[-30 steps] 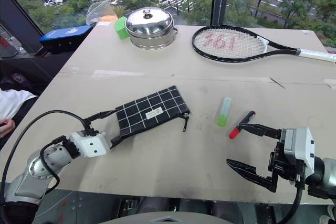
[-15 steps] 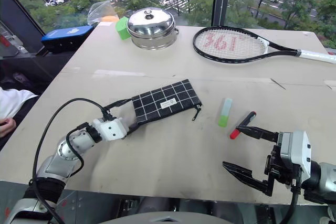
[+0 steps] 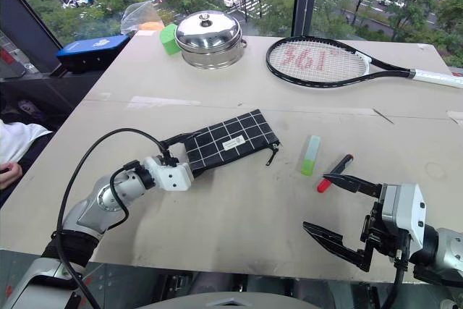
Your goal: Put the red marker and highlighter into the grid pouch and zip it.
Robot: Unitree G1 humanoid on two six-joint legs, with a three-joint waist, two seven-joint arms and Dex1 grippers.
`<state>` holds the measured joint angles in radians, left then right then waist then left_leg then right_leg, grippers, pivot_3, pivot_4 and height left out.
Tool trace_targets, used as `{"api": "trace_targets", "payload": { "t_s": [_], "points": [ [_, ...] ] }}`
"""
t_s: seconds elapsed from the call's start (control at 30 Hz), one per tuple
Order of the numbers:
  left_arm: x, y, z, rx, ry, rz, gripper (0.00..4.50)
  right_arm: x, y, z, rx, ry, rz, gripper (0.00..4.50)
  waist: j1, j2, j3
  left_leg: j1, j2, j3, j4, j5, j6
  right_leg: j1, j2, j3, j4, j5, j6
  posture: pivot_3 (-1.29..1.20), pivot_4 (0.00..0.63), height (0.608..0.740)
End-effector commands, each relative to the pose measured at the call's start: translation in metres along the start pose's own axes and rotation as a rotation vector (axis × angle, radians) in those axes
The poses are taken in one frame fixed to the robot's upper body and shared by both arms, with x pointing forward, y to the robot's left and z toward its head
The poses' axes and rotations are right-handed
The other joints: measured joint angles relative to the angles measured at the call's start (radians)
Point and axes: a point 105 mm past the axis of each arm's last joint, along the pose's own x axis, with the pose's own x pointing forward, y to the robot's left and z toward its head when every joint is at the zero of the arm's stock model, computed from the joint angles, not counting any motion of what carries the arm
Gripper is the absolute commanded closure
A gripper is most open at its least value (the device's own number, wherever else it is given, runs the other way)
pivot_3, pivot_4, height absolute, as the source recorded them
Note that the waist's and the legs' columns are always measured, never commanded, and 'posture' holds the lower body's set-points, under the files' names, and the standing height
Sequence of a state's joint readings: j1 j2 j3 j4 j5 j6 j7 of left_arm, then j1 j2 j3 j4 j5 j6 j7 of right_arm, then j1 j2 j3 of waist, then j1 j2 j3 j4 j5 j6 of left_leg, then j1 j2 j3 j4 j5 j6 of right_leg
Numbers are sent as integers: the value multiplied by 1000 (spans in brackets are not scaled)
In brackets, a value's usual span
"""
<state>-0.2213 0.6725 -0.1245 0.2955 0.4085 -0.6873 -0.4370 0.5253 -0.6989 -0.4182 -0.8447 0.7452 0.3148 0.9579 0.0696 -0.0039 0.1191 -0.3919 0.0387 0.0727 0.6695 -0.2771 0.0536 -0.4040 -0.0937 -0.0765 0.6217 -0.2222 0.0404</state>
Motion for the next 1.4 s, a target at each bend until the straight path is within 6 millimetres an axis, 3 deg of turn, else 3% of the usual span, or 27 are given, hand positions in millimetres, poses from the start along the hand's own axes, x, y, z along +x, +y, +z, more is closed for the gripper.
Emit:
{"api": "trace_targets", "payload": {
  "t_s": [0.03,0.1,0.2,0.33,0.43,0.47,0.57,0.77,1.0,1.4],
  "points": [
    [10,-32,4,-69,-3,-133,31,1,4,6,-33,-25,0,0,3,0,0,0,0,0,0,0,0,0,0,0,0,0,0,0,150,740],
    [10,-35,-1,-63,19,-160,31,1,4,5,-31,-25,-6,0,4,0,0,0,0,0,0,0,0,1,-2,-3,0,-1,1,0,150,740],
    [6,-41,-11,-69,61,-214,831,1,5,5,-31,-27,-14,0,5,0,0,0,-1,0,0,0,0,1,-3,-4,0,-1,2,0,150,740],
    [5,-41,-12,-108,56,-230,2584,2,3,3,-25,-27,-47,0,4,1,0,0,-1,0,0,0,0,1,-3,-4,0,-1,2,0,150,740],
    [5,-33,-8,-178,31,-212,4149,5,-4,1,-18,-33,-106,0,1,6,-4,0,-1,-1,0,0,0,2,-3,-5,0,-1,2,0,150,740],
    [4,-28,-4,-215,13,-204,4400,7,-6,-1,-17,-20,-129,0,-2,8,-5,0,-1,0,0,0,0,2,-3,-4,0,-2,3,0,150,740],
    [2,-9,6,-409,-34,-177,4400,11,-17,-4,-8,-9,-205,0,-14,7,-5,0,0,0,0,0,0,1,-2,-3,0,-2,4,0,150,740],
    [-6,26,29,-694,-140,-268,4400,35,-35,0,-2,55,-303,0,-35,-9,7,-5,1,-2,0,0,0,-2,1,-5,1,-1,0,0,150,740],
    [8,49,47,-701,-200,-344,4400,58,-73,-4,210,81,-376,0,-40,-12,11,-5,1,-2,1,0,0,-1,3,-3,1,0,0,0,150,740],
    [28,68,63,-572,-253,-271,4400,55,-73,-21,360,238,-392,0,-53,-13,12,-6,0,-2,0,0,0,-1,5,-2,-1,2,4,0,150,740]
  ]
}}
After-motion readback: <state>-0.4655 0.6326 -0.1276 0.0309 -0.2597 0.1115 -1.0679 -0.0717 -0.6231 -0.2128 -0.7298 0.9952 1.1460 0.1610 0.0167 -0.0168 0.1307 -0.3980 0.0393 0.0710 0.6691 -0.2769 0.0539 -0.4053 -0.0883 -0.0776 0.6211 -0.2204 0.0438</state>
